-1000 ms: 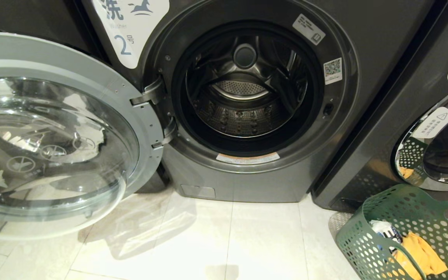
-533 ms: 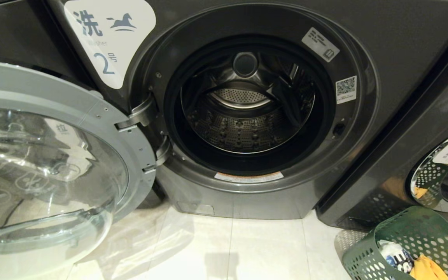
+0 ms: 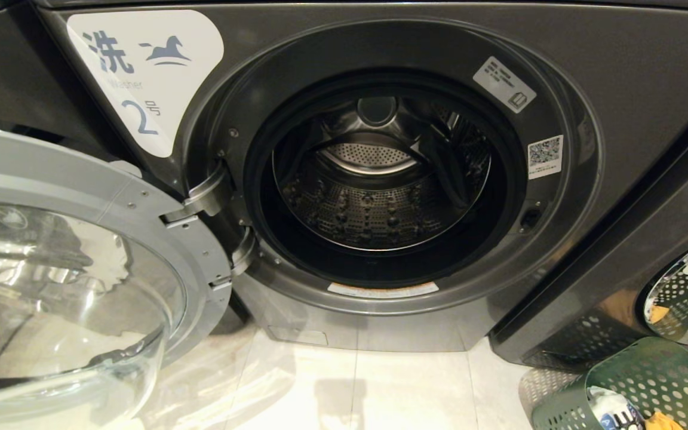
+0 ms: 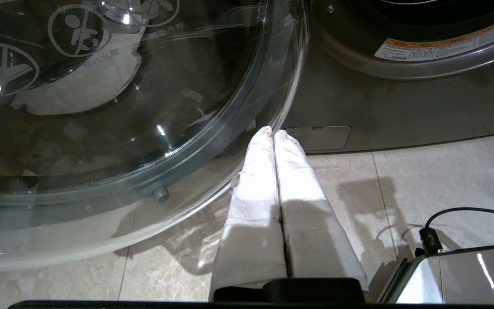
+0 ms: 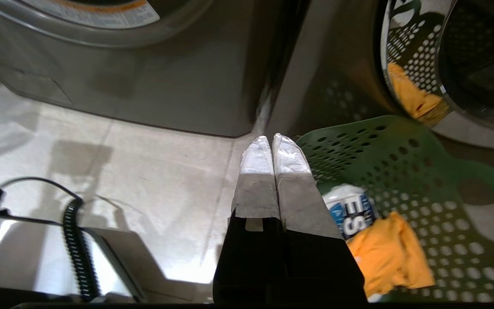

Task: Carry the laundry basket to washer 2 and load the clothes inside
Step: Place the clothes into the washing machine

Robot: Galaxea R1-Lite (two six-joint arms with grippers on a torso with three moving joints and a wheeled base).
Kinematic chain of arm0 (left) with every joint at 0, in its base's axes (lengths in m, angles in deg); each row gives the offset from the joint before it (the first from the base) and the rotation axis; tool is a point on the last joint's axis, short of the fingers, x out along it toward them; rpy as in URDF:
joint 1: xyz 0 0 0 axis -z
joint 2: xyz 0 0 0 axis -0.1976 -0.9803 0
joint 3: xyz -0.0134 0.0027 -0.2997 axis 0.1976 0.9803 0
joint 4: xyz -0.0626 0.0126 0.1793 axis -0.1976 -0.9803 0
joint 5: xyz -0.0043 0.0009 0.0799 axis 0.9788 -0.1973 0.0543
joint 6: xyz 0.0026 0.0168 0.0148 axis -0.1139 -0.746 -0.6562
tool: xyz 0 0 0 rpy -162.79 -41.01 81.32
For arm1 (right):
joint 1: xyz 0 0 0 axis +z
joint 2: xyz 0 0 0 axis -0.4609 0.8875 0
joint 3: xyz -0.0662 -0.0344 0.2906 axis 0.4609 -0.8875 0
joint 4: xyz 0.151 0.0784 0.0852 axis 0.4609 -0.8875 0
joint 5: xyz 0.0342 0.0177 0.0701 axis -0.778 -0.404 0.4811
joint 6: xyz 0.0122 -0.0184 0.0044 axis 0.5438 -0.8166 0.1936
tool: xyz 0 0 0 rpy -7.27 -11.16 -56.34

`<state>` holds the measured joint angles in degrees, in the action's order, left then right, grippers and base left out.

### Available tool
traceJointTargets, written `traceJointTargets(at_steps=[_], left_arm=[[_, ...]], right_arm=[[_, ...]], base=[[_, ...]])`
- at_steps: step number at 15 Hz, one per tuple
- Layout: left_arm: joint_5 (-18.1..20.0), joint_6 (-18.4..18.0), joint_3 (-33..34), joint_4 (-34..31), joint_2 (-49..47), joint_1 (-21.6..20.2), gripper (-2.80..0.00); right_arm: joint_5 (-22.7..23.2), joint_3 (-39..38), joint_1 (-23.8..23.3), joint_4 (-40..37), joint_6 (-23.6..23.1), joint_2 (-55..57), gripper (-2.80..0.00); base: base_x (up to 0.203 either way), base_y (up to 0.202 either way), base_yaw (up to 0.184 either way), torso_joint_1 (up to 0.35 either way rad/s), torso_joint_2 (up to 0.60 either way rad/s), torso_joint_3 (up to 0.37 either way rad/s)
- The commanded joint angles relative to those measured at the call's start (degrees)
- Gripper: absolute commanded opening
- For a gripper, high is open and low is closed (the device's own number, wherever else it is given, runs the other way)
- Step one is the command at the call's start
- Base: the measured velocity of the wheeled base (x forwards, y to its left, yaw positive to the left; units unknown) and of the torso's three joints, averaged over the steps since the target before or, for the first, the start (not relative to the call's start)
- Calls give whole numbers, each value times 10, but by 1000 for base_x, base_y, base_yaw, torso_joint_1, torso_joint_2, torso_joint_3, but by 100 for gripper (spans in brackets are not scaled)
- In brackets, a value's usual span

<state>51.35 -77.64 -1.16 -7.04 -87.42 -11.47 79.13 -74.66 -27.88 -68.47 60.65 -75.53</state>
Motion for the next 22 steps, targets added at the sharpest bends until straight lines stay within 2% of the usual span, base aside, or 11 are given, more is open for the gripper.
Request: traceJointTargets(at_steps=[1, 4, 6, 8, 10, 12, 13, 15, 16, 18, 22], left_arm=[[0, -1, 0, 0, 0, 0, -280], [0, 0, 0, 0, 1, 0, -280], [0, 1, 0, 1, 1, 0, -280], [-1, 5, 0, 1, 0, 0, -280], [-1, 23, 0, 0, 0, 0, -280], [-2, 52, 0, 0, 0, 0, -280], [-16, 71, 0, 0, 0, 0, -280], [-25, 91, 0, 2, 0, 0, -280], [-25, 91, 0, 2, 0, 0, -280], [-25, 91, 0, 2, 1, 0, -280], [-25, 91, 0, 2, 1, 0, -280]], right_arm=[[-2, 5, 0, 0, -32, 0, -280], [-57, 139, 0, -25, -53, 48, -280], [-100, 255, -1, -61, -26, 161, -280], [-155, 337, -8, -109, 68, 293, -280], [-224, 383, -27, -170, 222, 419, -280], [-266, 392, -64, -232, 368, 514, -280], [-277, 384, -95, -247, 419, 557, -280], [-278, 365, -174, -257, 487, 632, -280], [-260, 358, -206, -250, 506, 660, -280], [-220, 353, -241, -209, 515, 701, -280], [-194, 340, -294, -125, 510, 798, -280]], base=[[0, 0, 0, 0, 0, 0], [0, 0, 0, 0, 0, 0], [0, 0, 0, 0, 0, 0], [0, 0, 0, 0, 0, 0], [0, 0, 0, 0, 0, 0], [0, 0, 0, 0, 0, 0], [0, 0, 0, 0, 0, 0], [0, 0, 0, 0, 0, 0], [0, 0, 0, 0, 0, 0], [0, 0, 0, 0, 0, 0], [0, 0, 0, 0, 0, 0]])
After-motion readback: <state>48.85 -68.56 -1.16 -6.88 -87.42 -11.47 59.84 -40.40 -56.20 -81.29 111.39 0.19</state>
